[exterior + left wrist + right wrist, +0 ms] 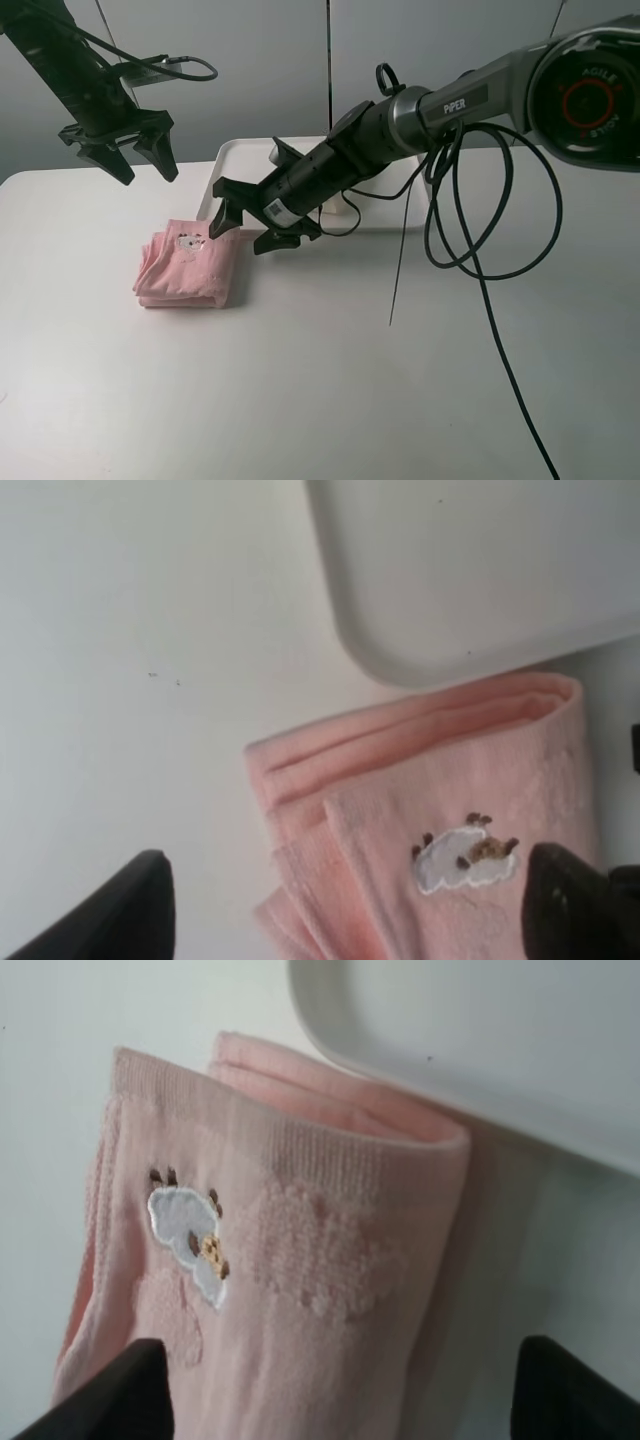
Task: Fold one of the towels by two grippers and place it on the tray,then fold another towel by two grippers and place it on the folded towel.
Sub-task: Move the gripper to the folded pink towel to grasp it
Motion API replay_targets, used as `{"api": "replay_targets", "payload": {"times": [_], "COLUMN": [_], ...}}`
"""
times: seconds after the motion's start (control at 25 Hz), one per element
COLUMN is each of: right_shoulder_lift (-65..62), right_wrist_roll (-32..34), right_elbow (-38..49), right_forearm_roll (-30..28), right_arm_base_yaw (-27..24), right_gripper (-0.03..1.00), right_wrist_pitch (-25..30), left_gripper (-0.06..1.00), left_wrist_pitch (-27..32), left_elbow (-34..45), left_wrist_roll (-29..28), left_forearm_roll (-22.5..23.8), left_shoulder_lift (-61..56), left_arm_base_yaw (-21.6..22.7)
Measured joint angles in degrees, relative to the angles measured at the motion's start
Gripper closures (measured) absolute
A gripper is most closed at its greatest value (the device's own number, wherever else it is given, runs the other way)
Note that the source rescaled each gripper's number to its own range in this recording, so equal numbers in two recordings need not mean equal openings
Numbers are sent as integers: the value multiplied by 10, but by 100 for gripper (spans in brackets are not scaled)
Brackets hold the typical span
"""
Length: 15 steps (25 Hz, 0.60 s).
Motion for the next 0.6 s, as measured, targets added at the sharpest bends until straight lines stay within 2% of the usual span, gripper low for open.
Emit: {"api": "replay_targets", "payload": {"times": [0.32, 0.6], "right_shoulder_lift": [24, 35], "right_wrist_roll": [-2, -30], "right_elbow": [-1, -1], "right_forearm_roll": [42, 89], "right_arm_base_yaw": [15, 28], "right_gripper": [23, 33], "right_wrist_pitch": [-11, -19], "left_gripper": [4, 4], "left_wrist_pitch": [-2, -12], "left_elbow": [0, 0], "left_wrist_roll": [1, 2], "left_forearm_roll": [0, -1], "left_shoulder_lift": [0, 0], "left_arm_base_yaw": [0, 0]}}
